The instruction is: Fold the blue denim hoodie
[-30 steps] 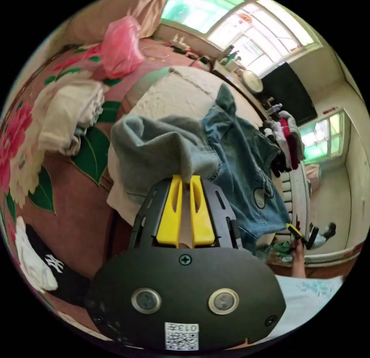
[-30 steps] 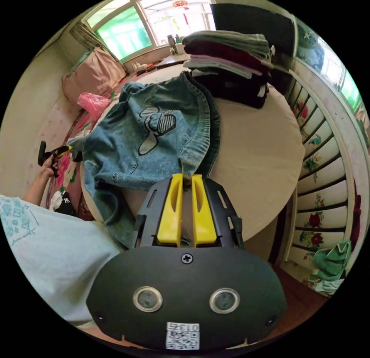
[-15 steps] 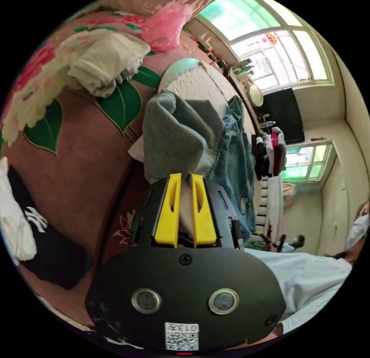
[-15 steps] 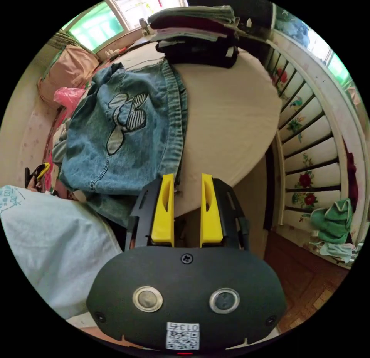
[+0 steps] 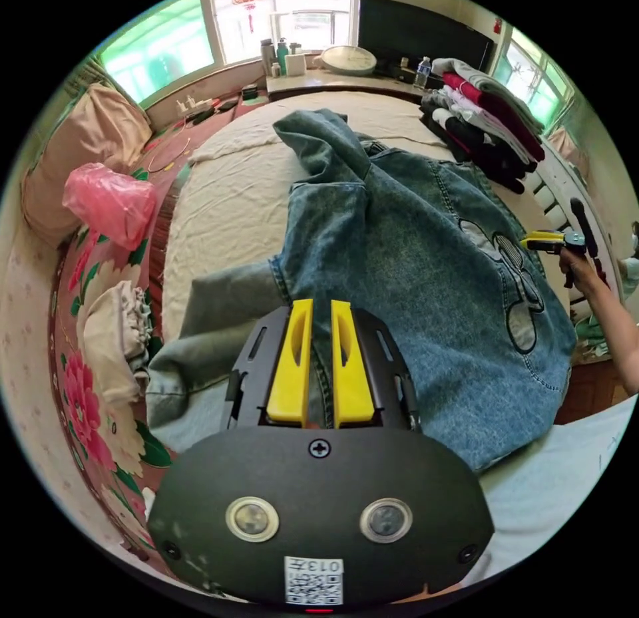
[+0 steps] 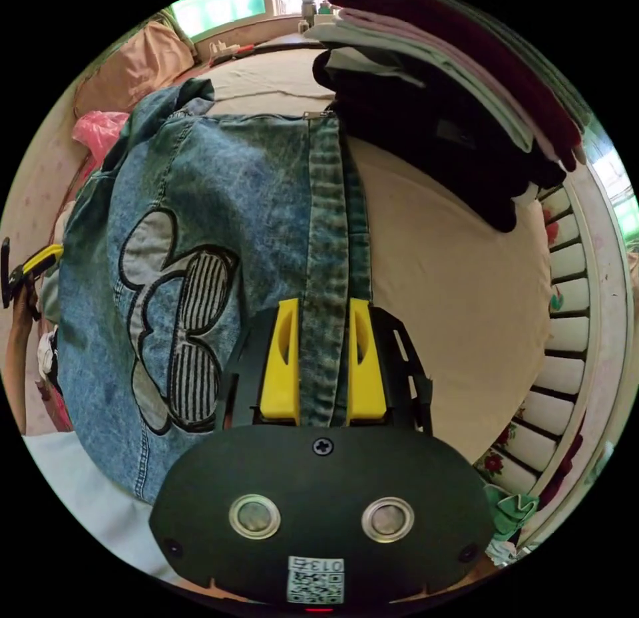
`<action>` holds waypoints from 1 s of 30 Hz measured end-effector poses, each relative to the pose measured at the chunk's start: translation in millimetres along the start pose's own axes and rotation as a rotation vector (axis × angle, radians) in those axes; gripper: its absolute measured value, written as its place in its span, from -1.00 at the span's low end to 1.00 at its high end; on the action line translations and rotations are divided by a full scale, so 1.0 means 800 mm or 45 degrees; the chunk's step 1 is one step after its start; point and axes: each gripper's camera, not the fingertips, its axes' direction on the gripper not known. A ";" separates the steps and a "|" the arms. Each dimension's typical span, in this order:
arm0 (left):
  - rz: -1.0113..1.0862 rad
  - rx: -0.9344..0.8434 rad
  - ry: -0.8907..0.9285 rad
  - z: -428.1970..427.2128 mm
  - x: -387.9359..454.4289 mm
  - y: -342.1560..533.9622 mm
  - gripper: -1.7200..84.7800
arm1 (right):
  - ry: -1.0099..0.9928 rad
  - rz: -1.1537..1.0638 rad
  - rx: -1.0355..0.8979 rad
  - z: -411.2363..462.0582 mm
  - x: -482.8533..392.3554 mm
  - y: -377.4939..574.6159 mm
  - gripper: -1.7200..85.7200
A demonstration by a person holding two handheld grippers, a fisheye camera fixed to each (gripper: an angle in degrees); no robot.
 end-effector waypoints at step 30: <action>0.105 -0.132 -0.069 0.121 -0.044 -0.154 -0.91 | 0.022 -0.093 0.142 -0.006 -0.020 -0.258 -0.88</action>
